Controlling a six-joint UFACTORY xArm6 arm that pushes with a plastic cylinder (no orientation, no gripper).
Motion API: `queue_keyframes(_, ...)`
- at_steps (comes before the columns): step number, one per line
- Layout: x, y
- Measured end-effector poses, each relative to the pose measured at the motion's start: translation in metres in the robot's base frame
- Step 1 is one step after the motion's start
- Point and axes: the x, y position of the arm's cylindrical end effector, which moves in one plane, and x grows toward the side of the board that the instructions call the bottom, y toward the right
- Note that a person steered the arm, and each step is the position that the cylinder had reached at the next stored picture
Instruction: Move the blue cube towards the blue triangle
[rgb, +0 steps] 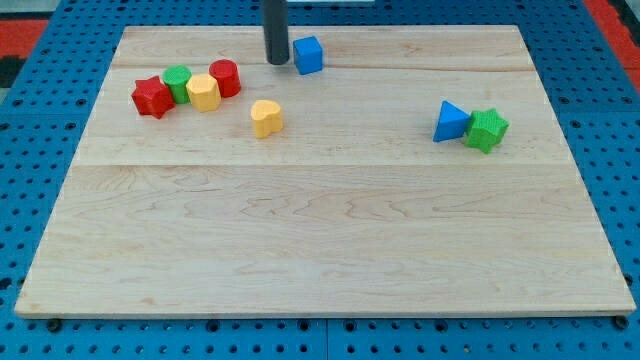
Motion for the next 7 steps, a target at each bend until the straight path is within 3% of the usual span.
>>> queue_keyframes(3, -0.003, 0.121)
queue_keyframes(6, 0.069, 0.131)
queue_keyframes(7, 0.070, 0.119)
